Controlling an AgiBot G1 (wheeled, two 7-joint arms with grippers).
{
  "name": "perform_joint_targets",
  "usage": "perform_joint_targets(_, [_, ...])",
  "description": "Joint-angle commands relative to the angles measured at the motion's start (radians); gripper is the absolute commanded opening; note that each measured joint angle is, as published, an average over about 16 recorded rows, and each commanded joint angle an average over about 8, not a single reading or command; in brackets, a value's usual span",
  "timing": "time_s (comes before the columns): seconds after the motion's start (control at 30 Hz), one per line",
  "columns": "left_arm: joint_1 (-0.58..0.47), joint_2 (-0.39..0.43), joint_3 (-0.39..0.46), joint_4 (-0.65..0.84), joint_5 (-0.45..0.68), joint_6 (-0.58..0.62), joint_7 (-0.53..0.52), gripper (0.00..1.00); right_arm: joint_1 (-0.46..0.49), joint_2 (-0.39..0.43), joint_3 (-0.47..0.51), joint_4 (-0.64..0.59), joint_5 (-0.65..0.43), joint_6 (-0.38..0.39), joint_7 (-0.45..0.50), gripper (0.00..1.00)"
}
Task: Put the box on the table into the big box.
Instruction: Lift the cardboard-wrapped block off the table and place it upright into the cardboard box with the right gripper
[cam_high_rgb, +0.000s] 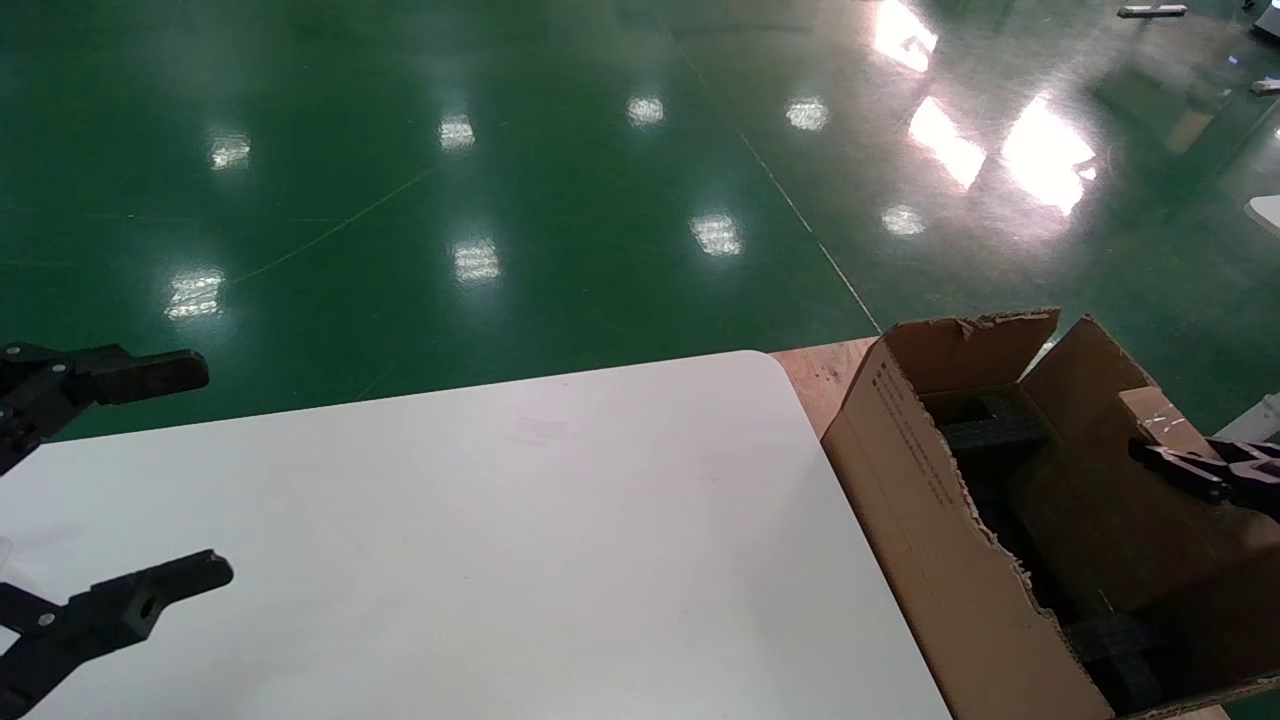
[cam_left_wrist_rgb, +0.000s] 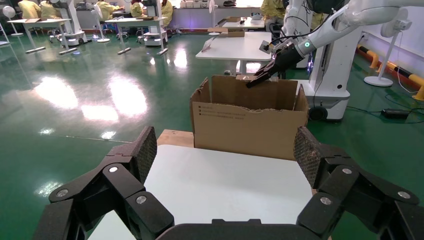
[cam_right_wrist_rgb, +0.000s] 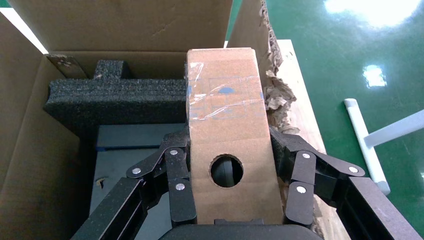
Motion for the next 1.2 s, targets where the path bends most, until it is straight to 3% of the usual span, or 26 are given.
perform_joint_targets(0.03, [0.000,0.000,0.000,0.000,0.000,0.000,0.000,1.00,-0.007,-0.003,0.001,0.007,-0.002,0.011,0.008,0.00])
perform_joint_targets(0.77, [0.000,0.000,0.000,0.000,0.000,0.000,0.000,1.00,-0.068,-0.007,0.007,0.099,-0.022,0.083,0.075,0.01])
perform_joint_targets(0.8, [0.000,0.000,0.000,0.000,0.000,0.000,0.000,1.00,-0.068,-0.006,0.006,0.104,-0.023,0.086,0.076,0.06])
perform_joint_targets(1.03, [0.000,0.000,0.000,0.000,0.000,0.000,0.000,1.00,-0.067,0.004,-0.004,0.142,-0.033,0.103,0.079,0.93])
perform_joint_targets(1.07, [0.000,0.000,0.000,0.000,0.000,0.000,0.000,1.00,-0.067,0.005,-0.005,0.147,-0.035,0.105,0.079,1.00])
perform_joint_targets(1.2, [0.000,0.000,0.000,0.000,0.000,0.000,0.000,1.00,-0.066,0.007,-0.009,0.158,-0.040,0.112,0.081,1.00])
